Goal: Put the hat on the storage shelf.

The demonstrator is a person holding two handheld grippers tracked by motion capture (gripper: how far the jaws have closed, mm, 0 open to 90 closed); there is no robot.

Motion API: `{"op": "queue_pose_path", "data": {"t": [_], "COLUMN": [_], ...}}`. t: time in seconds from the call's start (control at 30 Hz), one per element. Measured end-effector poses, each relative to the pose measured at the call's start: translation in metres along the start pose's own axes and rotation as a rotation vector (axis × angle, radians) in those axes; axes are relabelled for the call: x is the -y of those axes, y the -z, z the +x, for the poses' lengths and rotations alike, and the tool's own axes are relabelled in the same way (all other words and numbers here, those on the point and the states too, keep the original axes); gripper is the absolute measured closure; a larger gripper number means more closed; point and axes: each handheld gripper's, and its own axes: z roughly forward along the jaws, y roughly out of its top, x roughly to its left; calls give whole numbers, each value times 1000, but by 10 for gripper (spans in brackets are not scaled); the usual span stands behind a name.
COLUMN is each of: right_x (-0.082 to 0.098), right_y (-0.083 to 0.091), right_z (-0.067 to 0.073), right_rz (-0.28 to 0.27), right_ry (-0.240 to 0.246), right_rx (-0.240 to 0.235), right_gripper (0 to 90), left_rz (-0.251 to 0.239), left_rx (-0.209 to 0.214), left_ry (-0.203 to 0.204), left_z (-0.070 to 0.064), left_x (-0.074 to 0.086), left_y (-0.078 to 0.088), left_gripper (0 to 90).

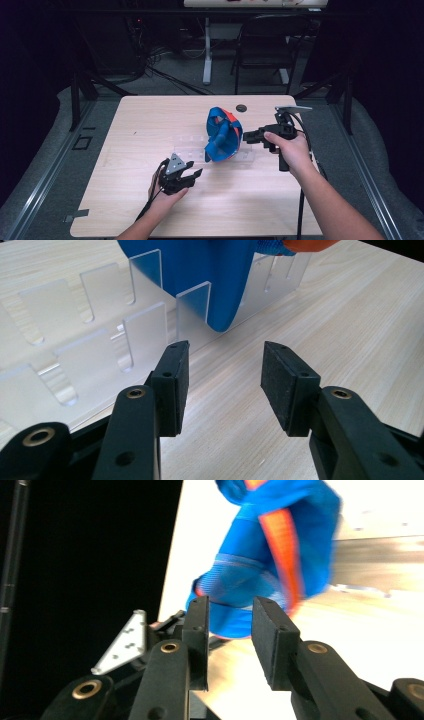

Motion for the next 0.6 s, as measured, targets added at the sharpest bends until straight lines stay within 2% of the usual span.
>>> {"op": "queue_pose_path", "data": {"t": [0.07, 0.27, 0.3, 0.37, 0.43, 0.5, 0.6], "right_x": [4, 15, 19, 21, 26, 31, 39], "right_y": [0, -4, -5, -6, -9, -12, -16], "right_z": [-4, -14, -17, -17, -21, -24, -30], "right_rz": [-3, -21, -15, -23, -29, -40, -44], "right_ry": [16, 57, 74, 79, 104, 138, 201], "right_rx": [19, 75, 96, 107, 120, 155, 237], "right_gripper": [680, 645, 633, 628, 612, 602, 579], "left_rz": [-2, 1, 4, 9, 13, 17, 26], "left_rx": [-12, -6, -9, -13, -10, -13, -13], "left_ry": [5, 19, 16, 21, 29, 32, 31], "left_z": [0, 3, 3, 4, 5, 6, 6], "left_x": [0, 2, 2, 3, 4, 4, 5], "left_y": [0, 0, 0, 0, 0, -1, -1], "left_gripper": [544, 524, 518, 516, 513, 513, 513]}}
